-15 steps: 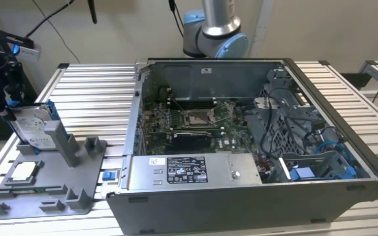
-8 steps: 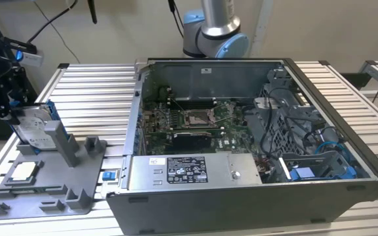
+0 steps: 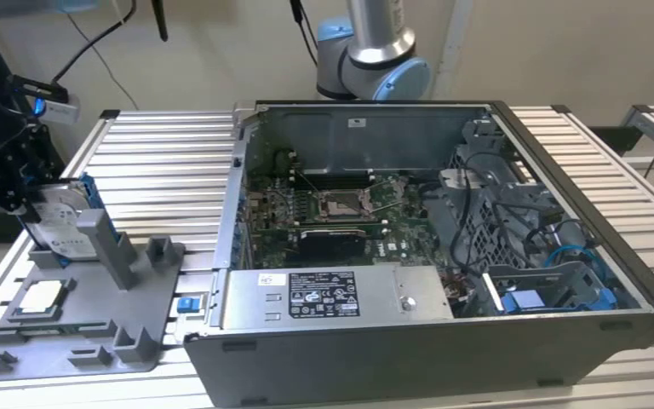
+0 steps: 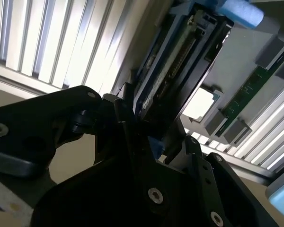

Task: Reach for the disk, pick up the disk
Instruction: 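Pick up the disk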

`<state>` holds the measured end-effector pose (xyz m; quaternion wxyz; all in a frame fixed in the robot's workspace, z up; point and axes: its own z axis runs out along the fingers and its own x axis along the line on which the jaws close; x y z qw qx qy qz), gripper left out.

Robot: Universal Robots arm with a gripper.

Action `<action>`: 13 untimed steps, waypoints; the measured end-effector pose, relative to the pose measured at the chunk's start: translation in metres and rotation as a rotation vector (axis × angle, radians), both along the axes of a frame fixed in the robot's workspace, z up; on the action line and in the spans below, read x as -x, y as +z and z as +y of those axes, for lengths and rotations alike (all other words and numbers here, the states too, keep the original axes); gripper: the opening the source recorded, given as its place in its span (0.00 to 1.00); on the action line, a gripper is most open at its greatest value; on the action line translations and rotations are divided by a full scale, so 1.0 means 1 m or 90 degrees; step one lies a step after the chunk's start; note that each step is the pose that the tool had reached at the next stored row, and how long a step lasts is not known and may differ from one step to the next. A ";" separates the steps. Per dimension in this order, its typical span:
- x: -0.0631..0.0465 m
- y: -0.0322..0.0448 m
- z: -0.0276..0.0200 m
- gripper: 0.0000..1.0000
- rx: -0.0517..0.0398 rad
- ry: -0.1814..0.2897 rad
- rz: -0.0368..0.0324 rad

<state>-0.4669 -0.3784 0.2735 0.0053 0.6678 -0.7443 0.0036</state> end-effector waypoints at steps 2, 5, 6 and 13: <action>0.000 -0.0028 0.0000 1.00 0.0000 0.000 -0.0001; 0.000 -0.0066 0.0000 1.00 0.0000 0.000 -0.0003; 0.001 -0.0075 0.0000 1.00 0.0000 0.000 -0.0005; 0.001 -0.0120 0.0000 1.00 0.0001 0.001 -0.0059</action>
